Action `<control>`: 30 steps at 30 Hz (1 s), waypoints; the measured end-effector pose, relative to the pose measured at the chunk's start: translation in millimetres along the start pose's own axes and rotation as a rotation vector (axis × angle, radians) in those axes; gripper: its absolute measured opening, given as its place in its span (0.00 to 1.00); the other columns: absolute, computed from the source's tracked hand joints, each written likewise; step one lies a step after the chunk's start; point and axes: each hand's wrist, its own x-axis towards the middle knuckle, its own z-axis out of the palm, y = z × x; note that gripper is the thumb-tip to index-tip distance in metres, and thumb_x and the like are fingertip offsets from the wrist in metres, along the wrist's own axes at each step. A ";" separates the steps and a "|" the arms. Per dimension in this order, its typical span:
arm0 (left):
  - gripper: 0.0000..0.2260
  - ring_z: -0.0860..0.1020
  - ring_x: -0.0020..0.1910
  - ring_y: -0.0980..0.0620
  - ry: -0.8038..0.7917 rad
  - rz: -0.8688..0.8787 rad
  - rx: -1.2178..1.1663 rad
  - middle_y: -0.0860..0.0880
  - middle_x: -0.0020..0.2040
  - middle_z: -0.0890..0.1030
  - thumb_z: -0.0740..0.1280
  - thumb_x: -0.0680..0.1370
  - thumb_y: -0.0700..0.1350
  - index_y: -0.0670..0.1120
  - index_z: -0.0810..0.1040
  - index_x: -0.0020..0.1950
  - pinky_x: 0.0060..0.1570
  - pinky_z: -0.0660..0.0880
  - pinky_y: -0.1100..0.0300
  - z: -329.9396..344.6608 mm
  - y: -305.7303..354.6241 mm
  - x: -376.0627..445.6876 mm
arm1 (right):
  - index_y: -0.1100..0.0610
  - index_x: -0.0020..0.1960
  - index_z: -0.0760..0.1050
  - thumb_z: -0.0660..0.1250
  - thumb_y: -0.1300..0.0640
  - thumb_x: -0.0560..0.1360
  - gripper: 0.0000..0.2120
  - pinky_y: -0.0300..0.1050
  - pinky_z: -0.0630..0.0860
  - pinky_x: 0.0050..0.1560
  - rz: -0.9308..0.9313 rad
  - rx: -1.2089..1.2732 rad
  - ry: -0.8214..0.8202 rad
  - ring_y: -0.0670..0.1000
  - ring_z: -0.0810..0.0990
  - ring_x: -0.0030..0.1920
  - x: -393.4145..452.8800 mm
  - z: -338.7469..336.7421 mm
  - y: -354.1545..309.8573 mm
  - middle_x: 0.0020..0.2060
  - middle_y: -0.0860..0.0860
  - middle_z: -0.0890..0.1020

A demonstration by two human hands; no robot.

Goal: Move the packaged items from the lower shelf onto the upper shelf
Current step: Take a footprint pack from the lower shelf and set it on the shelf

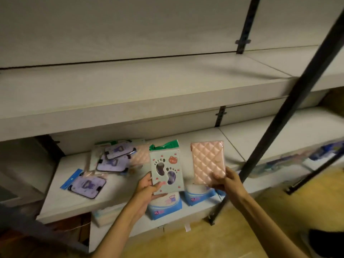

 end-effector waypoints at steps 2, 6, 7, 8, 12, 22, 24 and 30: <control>0.17 0.85 0.53 0.45 -0.033 0.016 0.061 0.46 0.54 0.86 0.68 0.77 0.32 0.49 0.78 0.61 0.50 0.82 0.46 37.7 -1.3 -4.1 | 0.62 0.64 0.74 0.65 0.67 0.77 0.15 0.50 0.83 0.45 -0.037 0.005 0.010 0.61 0.84 0.51 -12.1 -35.3 -6.8 0.54 0.61 0.82; 0.17 0.85 0.52 0.49 -0.073 0.041 0.148 0.49 0.52 0.87 0.68 0.78 0.32 0.51 0.77 0.61 0.44 0.83 0.55 121.9 -3.5 -17.1 | 0.59 0.64 0.75 0.66 0.67 0.77 0.16 0.57 0.83 0.48 -0.091 -0.038 0.005 0.59 0.85 0.52 -33.9 -115.2 -17.4 0.55 0.59 0.83; 0.17 0.85 0.52 0.48 -0.080 0.044 0.159 0.49 0.53 0.87 0.68 0.78 0.32 0.50 0.77 0.61 0.43 0.83 0.56 143.9 -5.1 -20.4 | 0.58 0.64 0.74 0.66 0.67 0.77 0.16 0.56 0.83 0.46 -0.103 -0.043 0.001 0.59 0.85 0.51 -39.6 -137.0 -21.2 0.55 0.58 0.83; 0.17 0.85 0.53 0.48 -0.088 0.052 0.169 0.48 0.54 0.86 0.68 0.78 0.33 0.50 0.76 0.62 0.44 0.83 0.55 166.1 -6.7 -23.9 | 0.58 0.63 0.75 0.65 0.68 0.77 0.16 0.53 0.84 0.44 -0.113 -0.045 0.005 0.58 0.85 0.50 -45.1 -158.5 -26.1 0.54 0.58 0.84; 0.16 0.85 0.54 0.46 -0.127 0.095 0.203 0.48 0.53 0.86 0.69 0.77 0.34 0.51 0.77 0.61 0.51 0.82 0.47 261.0 -10.5 -35.1 | 0.54 0.61 0.75 0.67 0.65 0.77 0.15 0.49 0.83 0.42 -0.143 -0.029 0.050 0.56 0.85 0.49 -58.8 -247.0 -50.9 0.52 0.55 0.85; 0.14 0.85 0.53 0.49 -0.305 0.296 0.206 0.49 0.54 0.86 0.68 0.79 0.37 0.51 0.77 0.62 0.51 0.82 0.50 477.9 40.3 -46.3 | 0.55 0.60 0.76 0.68 0.67 0.75 0.16 0.53 0.83 0.46 -0.279 -0.008 0.157 0.56 0.85 0.51 -47.2 -419.0 -147.1 0.53 0.54 0.85; 0.14 0.85 0.52 0.49 -0.309 0.337 0.195 0.49 0.53 0.86 0.68 0.79 0.36 0.50 0.77 0.61 0.48 0.82 0.54 511.0 55.5 -39.1 | 0.54 0.62 0.75 0.68 0.65 0.75 0.17 0.56 0.83 0.49 -0.333 -0.025 0.160 0.55 0.85 0.52 -37.1 -443.0 -174.5 0.53 0.53 0.85; 0.15 0.85 0.53 0.50 -0.287 0.463 0.103 0.50 0.53 0.87 0.69 0.77 0.34 0.50 0.78 0.60 0.52 0.81 0.54 588.9 113.3 -16.5 | 0.59 0.63 0.73 0.69 0.66 0.75 0.17 0.47 0.81 0.39 -0.468 -0.017 0.179 0.56 0.86 0.46 22.8 -504.3 -264.2 0.52 0.56 0.83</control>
